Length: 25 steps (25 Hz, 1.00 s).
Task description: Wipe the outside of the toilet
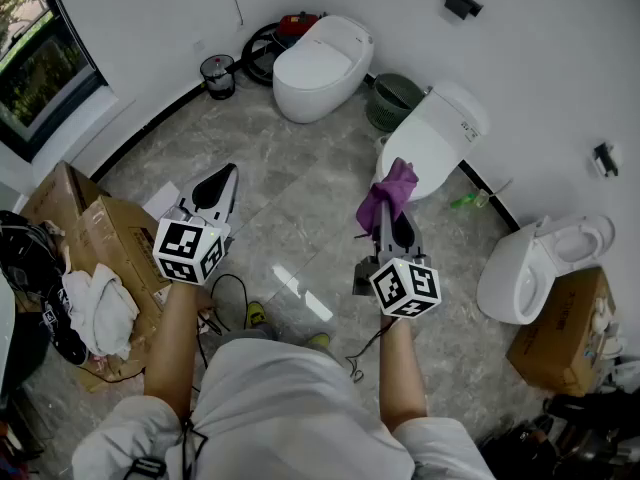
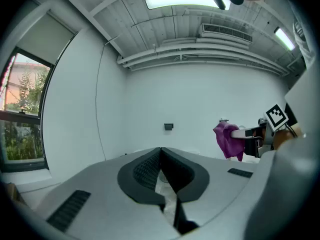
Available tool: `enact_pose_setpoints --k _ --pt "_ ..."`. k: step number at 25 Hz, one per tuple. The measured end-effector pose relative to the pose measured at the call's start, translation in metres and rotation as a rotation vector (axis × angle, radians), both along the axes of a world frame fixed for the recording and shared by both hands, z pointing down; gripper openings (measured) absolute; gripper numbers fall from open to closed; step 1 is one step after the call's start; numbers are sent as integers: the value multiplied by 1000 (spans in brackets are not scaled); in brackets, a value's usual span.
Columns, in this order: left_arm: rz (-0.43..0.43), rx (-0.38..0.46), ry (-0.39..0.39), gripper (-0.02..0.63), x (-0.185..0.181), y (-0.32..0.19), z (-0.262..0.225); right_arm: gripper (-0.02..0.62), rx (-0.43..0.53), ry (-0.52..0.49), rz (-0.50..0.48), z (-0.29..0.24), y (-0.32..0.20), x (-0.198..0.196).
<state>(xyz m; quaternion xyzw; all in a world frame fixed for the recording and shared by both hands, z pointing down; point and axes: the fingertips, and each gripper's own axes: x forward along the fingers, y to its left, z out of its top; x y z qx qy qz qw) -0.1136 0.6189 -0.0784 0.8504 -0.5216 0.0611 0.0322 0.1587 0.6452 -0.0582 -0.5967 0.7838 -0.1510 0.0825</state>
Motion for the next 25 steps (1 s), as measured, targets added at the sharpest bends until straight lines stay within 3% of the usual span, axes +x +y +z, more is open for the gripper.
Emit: enact_pose_setpoints --k 15,25 --pt "24 16 -11 12 4 11 -3 55 30 14 -26 -13 11 -19" --pt "29 25 19 12 -37 8 -2 57 31 27 -6 -16 8 -54"
